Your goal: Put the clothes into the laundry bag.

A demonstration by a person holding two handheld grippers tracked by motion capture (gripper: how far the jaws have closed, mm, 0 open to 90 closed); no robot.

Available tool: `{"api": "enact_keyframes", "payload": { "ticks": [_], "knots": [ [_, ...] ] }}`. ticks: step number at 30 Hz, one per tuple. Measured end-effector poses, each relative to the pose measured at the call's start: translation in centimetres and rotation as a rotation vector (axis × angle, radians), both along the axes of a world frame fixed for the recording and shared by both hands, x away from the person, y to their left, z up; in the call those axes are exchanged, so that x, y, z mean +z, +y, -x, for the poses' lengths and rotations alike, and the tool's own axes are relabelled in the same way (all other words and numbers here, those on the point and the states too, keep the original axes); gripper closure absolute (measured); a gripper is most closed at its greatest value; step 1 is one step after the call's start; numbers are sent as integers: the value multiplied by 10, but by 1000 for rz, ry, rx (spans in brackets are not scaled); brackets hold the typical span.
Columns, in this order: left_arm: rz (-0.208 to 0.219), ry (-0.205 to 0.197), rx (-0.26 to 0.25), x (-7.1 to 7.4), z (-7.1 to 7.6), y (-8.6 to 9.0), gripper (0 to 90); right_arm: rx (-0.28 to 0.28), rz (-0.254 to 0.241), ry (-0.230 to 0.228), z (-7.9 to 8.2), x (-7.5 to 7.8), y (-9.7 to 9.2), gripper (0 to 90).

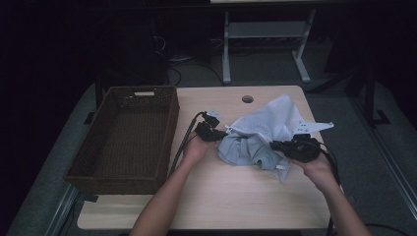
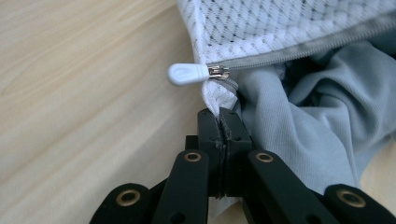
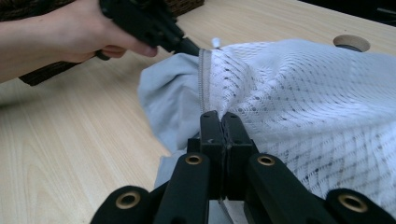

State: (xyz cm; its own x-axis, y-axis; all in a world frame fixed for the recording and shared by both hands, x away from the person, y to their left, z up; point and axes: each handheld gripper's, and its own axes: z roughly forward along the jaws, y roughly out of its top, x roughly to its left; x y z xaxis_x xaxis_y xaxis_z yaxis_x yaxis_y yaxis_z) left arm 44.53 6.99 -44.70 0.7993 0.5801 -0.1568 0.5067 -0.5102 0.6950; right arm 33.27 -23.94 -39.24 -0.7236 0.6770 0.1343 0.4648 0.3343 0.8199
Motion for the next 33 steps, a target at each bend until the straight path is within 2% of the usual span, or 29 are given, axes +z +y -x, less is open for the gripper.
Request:
{"api": "enact_keyframes", "payload": {
  "ticks": [11, 24, 33],
  "knots": [
    [22, 36, 7, 9, 41, 16, 886, -9, 2, -1, -1, 0, -1, 880],
    [76, 75, -8, 14, 73, 30, 886, -27, 5, 7, -4, -3, -4, 880],
    [82, 77, -35, 11, 113, 39, 886, -32, 17, 18, -6, -8, -3, 880]
  ]
}}
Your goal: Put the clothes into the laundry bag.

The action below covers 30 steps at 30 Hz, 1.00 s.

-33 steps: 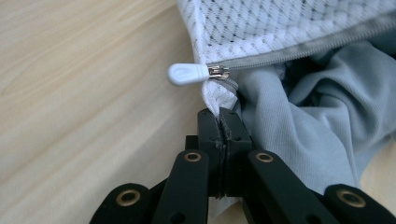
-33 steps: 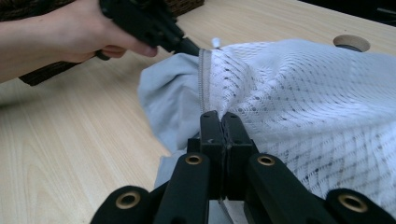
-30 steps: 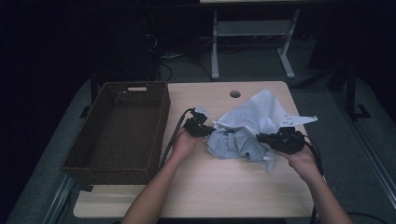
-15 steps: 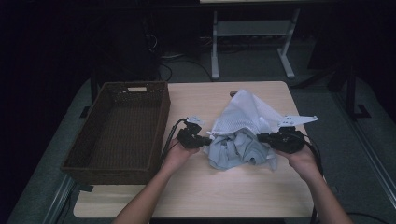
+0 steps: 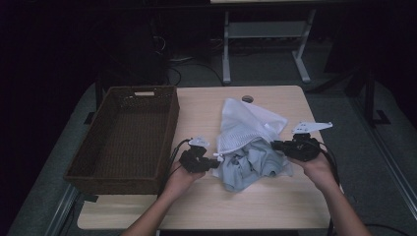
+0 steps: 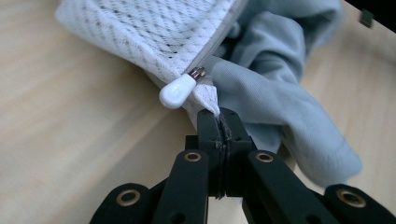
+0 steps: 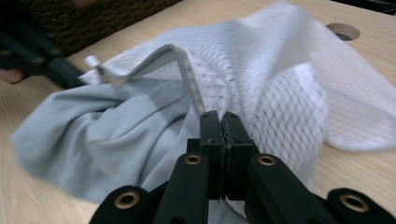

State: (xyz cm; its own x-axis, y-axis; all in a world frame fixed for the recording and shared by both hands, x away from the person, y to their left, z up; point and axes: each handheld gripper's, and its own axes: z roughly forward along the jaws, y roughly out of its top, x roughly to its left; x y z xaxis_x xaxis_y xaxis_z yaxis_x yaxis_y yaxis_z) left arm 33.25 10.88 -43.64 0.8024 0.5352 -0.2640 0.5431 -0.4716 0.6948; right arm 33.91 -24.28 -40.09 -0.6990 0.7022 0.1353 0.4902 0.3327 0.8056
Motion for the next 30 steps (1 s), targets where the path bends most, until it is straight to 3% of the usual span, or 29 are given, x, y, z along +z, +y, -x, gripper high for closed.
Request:
{"api": "enact_keyframes", "payload": {
  "ticks": [5, 10, 13, 15, 24, 30],
  "knots": [
    [1, -22, -16, -2, 20, 4, 885, 1, 7, 12, -1, -2, 1, 863],
    [18, -25, -25, -5, 19, 9, 885, 19, -25, 10, 5, 11, 5, 653],
    [26, -26, -38, -5, 17, 11, 885, 70, -44, -1, 14, 23, 17, 592],
    [33, -23, -40, -6, 17, 12, 885, 123, -48, 15, 21, 25, 28, 569],
    [40, -30, -53, -7, 17, 11, 885, 288, -13, 69, 47, 9, 89, 510],
    [48, -24, -57, -7, 16, 12, 885, 328, 25, 96, 57, -11, 114, 476]
  ]
}}
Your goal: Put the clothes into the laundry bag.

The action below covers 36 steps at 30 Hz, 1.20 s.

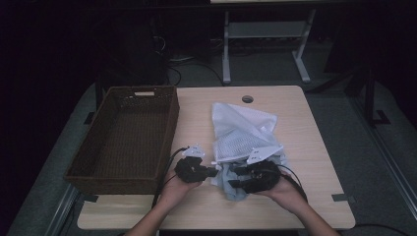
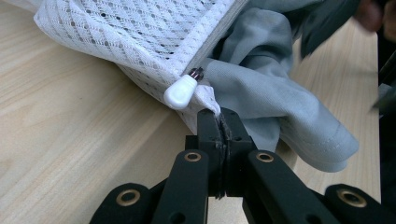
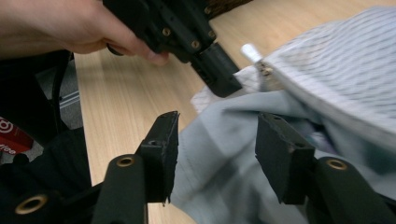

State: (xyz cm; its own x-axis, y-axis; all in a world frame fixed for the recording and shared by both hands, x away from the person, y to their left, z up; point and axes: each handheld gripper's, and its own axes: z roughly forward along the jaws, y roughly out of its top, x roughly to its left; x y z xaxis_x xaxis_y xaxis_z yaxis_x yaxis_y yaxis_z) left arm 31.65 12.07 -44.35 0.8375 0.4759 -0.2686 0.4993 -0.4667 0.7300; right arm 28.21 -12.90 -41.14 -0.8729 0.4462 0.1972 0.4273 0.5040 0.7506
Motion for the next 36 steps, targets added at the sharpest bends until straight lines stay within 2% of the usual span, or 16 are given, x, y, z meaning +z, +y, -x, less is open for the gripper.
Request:
{"api": "enact_keyframes", "payload": {
  "ticks": [5, 6, 10, 12, 17, 25, 30, 36],
  "knots": [
    [-2, -5, -3, 0, 0, -2, 885, 5, 46, -3, -1, -16, 16, 461],
    [-2, -4, -2, 0, 0, -2, 885, 1, 65, -5, -2, -19, 19, 482],
    [-7, -4, -6, -1, 0, -2, 885, -18, 144, -25, -3, -33, 25, 725],
    [-8, -6, -7, 0, 0, -2, 885, -18, 162, -35, -5, -37, 24, 779],
    [-14, -18, -8, 1, 1, -1, 885, -30, 162, -56, -4, -34, 18, 798],
    [-20, -25, -7, 3, 2, -1, 886, -119, 150, -96, -11, -22, 3, 800],
    [-17, -25, -10, 3, 2, -3, 886, -162, 153, -96, -20, -22, -2, 804],
    [-17, -30, -16, 3, 3, -5, 886, -203, 186, -93, -28, -26, -5, 810]
  ]
}}
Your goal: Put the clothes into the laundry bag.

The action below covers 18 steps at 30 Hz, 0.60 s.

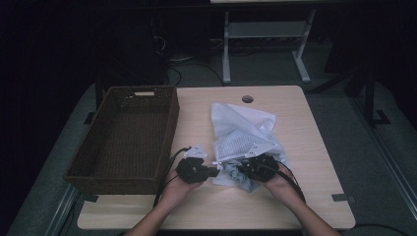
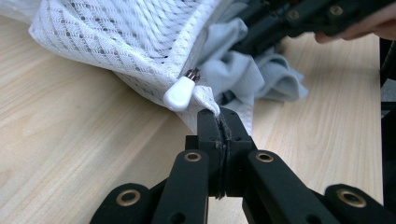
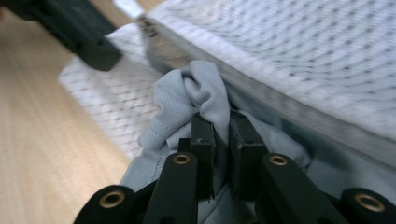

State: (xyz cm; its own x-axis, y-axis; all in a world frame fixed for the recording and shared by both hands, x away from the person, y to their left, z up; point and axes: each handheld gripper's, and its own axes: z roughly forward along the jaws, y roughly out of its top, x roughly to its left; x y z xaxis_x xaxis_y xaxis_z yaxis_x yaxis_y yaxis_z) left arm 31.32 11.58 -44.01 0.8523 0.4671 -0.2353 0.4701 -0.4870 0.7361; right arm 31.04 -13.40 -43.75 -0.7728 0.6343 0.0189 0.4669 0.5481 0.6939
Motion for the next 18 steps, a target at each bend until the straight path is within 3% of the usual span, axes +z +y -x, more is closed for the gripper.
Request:
{"api": "enact_keyframes", "payload": {
  "ticks": [11, 18],
  "knots": [
    [0, -2, -8, 1, 0, -2, 886, -49, 11, 12, -15, -5, -6, 816],
    [-23, -4, -31, -1, 2, -5, 887, -82, 6, 18, -19, -5, -9, 819]
  ]
}}
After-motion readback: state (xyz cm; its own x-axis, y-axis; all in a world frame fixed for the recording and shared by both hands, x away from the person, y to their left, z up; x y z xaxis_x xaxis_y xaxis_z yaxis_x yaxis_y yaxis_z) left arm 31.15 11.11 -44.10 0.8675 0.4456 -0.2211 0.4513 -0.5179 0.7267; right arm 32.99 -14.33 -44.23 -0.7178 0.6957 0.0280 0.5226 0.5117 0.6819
